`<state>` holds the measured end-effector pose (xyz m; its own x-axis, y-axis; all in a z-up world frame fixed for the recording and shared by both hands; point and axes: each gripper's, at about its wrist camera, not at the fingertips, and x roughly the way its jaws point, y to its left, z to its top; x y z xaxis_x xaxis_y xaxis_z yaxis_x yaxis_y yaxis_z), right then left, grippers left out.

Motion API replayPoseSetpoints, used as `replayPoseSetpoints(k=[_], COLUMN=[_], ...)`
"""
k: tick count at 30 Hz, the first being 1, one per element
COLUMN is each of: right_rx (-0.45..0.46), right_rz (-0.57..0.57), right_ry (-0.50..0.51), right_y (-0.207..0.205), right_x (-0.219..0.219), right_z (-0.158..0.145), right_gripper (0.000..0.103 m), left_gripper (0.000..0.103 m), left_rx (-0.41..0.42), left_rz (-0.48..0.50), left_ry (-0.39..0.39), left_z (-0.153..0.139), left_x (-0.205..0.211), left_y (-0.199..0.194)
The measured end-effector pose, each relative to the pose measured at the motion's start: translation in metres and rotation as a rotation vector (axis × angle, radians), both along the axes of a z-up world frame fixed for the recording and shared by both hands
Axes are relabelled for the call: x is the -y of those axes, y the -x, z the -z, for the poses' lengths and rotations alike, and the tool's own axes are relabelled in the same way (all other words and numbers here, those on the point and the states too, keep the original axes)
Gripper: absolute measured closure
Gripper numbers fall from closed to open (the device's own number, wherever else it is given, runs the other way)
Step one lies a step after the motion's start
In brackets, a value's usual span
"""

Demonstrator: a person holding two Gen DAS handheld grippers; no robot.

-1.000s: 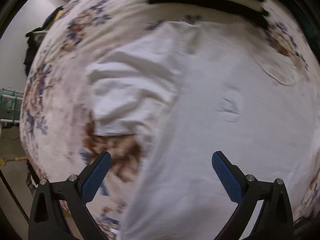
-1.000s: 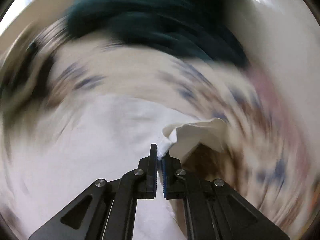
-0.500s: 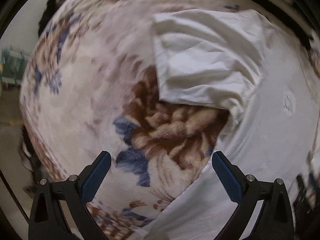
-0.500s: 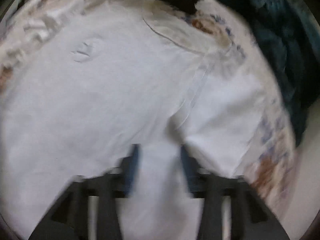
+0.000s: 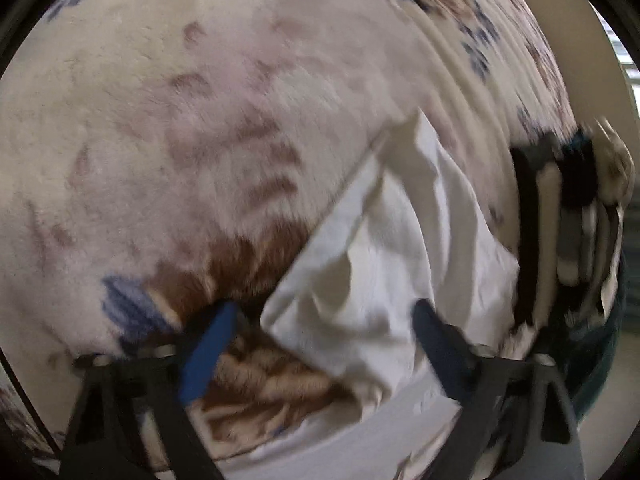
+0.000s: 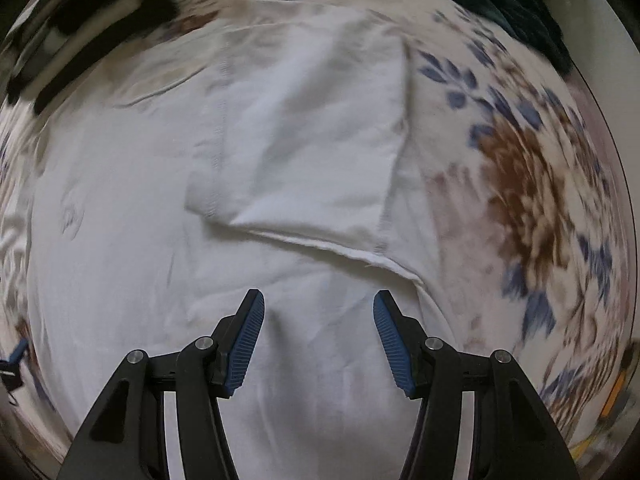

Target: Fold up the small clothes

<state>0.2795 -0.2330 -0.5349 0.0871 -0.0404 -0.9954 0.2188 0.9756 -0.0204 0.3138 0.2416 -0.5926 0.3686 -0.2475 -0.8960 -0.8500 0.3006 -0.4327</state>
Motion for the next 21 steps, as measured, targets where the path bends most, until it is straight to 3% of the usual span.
replayPoseSetpoints(k=[1,2,3,6,10,14,18,21], right_rx=[-0.005,-0.011,-0.017,-0.028,-0.032,-0.025,-0.026,-0.037], right_rz=[0.024,0.046,0.06,0.126,0.178,0.186,0.204,0.232], right_ry=[0.005,0.011,0.018,0.027,0.034,0.059,0.077,0.078], right_y=[0.002,0.004,0.004,0.009,0.027,0.041,0.046,0.047], right_x=[0.003,0.007,0.009,0.029,0.047,0.054,0.072,0.076], right_z=[0.0,0.0,0.0,0.0,-0.006,-0.014,-0.011,-0.007], right_gripper=[0.044,0.044,0.044,0.044,0.044,0.044,0.044,0.044], left_gripper=[0.076,0.091,0.095,0.098,0.099,0.099,0.099,0.095], left_rx=[-0.021,-0.04,-0.043,0.016,0.1,0.247,0.311,0.283], left_rz=[-0.007,0.0,0.012,0.034,0.16,0.385,0.61,0.779], left_ry=[-0.035,-0.064,-0.09,-0.175,-0.337,-0.475,-0.467,-0.35], left_z=[-0.003,-0.006,-0.01,-0.026,-0.064,-0.105,-0.108,-0.085], left_x=[0.002,0.003,0.001,0.006,0.034,0.092,0.164,0.211], left_y=[-0.004,-0.007,-0.01,-0.011,-0.027,-0.053,-0.068,-0.075])
